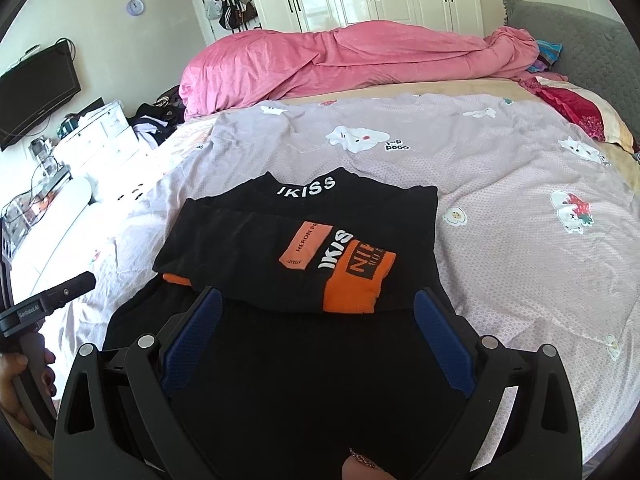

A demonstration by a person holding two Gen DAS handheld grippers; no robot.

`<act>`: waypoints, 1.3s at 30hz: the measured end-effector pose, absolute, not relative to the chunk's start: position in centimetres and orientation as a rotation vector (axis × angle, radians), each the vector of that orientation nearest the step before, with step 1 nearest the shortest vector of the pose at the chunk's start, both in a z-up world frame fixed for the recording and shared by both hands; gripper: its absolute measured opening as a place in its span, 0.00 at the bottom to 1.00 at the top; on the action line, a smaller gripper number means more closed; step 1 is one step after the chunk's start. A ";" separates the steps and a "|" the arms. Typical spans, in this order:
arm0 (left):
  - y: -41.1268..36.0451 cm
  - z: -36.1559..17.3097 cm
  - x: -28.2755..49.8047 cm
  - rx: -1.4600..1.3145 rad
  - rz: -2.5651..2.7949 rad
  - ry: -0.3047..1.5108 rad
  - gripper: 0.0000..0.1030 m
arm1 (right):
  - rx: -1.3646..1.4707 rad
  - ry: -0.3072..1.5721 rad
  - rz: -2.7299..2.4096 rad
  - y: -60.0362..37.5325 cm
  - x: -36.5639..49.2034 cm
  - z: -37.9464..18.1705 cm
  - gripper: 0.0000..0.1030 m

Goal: Fold small clothes
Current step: 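Move both open tools down to the black shirt's hem, then close the left tool on the hem while the right tool closes on the hem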

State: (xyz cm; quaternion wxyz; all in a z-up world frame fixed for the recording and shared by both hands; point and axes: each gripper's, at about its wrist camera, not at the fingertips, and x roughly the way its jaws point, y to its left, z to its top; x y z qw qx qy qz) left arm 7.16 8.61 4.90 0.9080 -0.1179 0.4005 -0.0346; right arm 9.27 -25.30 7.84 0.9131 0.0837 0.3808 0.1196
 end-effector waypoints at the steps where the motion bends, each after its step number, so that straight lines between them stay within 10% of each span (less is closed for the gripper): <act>1: 8.8 4.9 6.9 -0.244 -0.066 0.825 0.91 | 0.168 0.785 0.246 -25.3 9.1 7.8 0.93; 30: 13.1 0.2 -0.9 -0.315 -0.018 0.908 0.90 | 0.130 0.902 0.255 -26.0 4.7 4.0 0.93; 39: 11.9 -1.9 -1.9 -0.345 -0.094 0.969 0.66 | 0.121 0.937 0.228 -27.3 3.4 3.0 0.93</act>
